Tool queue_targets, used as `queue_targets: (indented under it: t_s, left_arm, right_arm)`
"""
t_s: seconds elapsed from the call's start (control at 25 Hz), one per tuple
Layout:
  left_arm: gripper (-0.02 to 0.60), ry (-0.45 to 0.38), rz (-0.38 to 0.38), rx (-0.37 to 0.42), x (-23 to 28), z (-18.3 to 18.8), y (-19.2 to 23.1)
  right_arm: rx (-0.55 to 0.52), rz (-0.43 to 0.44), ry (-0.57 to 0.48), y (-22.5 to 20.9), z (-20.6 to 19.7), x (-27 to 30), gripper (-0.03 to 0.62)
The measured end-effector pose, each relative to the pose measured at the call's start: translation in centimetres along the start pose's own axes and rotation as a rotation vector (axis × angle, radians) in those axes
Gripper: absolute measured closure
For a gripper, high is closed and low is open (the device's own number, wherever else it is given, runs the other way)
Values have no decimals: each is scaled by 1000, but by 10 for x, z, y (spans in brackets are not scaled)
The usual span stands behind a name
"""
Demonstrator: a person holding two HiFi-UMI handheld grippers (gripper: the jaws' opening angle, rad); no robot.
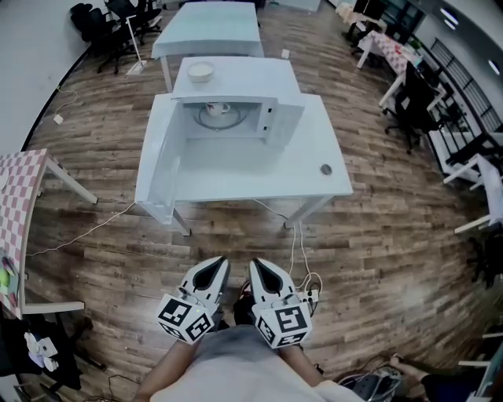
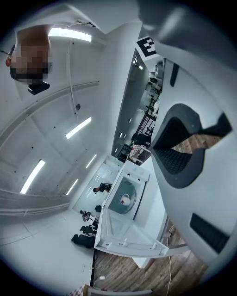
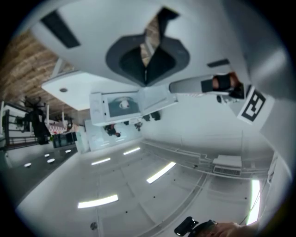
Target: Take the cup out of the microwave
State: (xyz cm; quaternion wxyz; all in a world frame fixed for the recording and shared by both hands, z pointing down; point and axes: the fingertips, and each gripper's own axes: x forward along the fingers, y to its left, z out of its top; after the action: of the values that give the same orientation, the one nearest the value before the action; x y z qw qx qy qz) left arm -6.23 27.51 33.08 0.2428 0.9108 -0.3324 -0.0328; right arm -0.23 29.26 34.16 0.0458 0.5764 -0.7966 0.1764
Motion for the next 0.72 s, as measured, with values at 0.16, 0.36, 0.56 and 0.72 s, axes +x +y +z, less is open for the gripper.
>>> queue_targets:
  t_s: [0.16,0.36,0.56,0.72]
  left_arm:
    - [574,4,20,10,20,5,-1]
    - [574,26,30,29,46,3,-6]
    - [574,28,44,46,63,2,-15]
    - [574,15,68,45,71,5,-15]
  right_arm:
    - [3,26,-4,-18,8,9,572]
    - [22,54,-12,-39,13,15,571]
    - [33,78,-18,-57,15,14,571]
    - [31,97,-18,-67,17,17,571]
